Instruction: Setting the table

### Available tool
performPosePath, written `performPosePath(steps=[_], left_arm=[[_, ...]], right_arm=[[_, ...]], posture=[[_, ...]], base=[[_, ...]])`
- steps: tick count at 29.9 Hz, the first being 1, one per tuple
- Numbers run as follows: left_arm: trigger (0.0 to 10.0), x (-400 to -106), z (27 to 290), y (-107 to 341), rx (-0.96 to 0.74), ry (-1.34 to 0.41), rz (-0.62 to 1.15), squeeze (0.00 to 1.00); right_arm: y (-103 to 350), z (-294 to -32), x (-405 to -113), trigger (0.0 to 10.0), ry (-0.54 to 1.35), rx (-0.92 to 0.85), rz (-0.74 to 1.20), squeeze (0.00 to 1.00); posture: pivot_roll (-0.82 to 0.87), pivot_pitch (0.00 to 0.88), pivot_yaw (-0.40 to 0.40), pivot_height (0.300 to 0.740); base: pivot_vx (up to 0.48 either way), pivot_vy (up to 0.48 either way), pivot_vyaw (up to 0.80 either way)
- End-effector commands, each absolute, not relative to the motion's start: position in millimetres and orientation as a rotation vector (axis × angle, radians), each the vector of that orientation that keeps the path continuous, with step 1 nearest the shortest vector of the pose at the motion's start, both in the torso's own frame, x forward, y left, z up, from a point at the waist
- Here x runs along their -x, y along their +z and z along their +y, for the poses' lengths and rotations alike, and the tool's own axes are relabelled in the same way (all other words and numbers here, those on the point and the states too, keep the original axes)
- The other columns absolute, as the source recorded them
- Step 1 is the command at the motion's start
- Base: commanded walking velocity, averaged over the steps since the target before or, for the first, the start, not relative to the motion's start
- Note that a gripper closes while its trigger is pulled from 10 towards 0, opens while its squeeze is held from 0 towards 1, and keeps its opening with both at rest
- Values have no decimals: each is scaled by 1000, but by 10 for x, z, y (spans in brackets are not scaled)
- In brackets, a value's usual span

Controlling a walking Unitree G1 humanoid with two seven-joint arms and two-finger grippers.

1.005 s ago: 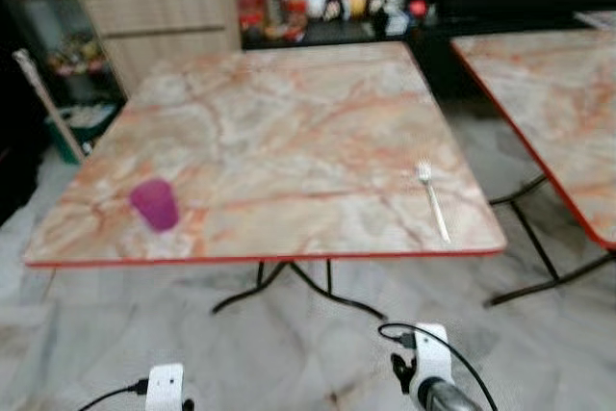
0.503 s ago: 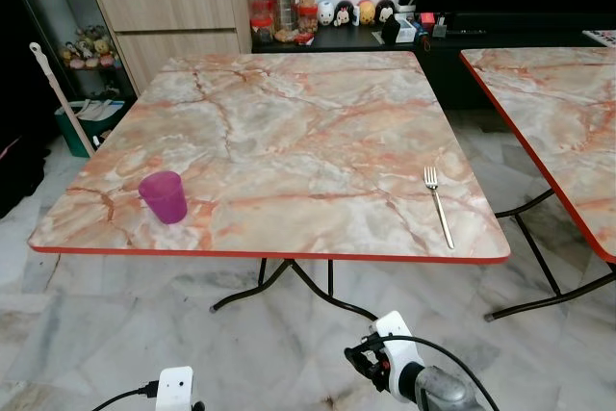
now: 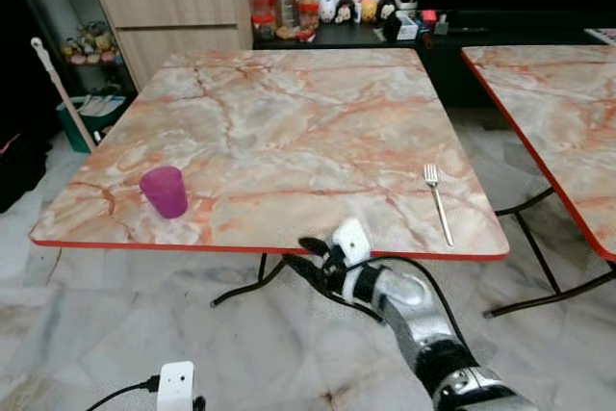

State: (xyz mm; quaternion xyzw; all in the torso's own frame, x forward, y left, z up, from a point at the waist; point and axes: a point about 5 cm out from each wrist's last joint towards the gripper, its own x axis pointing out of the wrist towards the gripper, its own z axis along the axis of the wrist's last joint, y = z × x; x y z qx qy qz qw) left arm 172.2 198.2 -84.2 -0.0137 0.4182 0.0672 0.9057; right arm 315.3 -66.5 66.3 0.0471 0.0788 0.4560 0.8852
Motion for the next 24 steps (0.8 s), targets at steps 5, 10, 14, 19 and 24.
performPosePath(steps=[5,10,14,19,24], left_arm=[[10000,-1712,2005,-850,35,157,881,0],[10000,-1702,2003,-854,38,158,883,0],[10000,-1703,1993,-855,49,161,881,0],[10000,-1703,1982,-857,50,157,881,0],[10000,-1703,1977,-857,47,154,880,0]], right_arm=[[1014,-869,-3468,10000,647,-45,4,0],[995,-1157,-3563,10000,402,-11,29,0],[809,-1738,-3564,10000,-25,54,181,0],[806,-1761,-3554,10000,-31,68,169,0],[847,-1627,-3575,10000,22,86,130,0]], posture=[[-18,0,23,732],[-19,0,24,732],[-16,0,21,732],[-21,0,20,732],[-21,0,18,732]], base=[[0,0,0],[0,0,0],[0,0,0],[0,0,0],[0,0,0]])
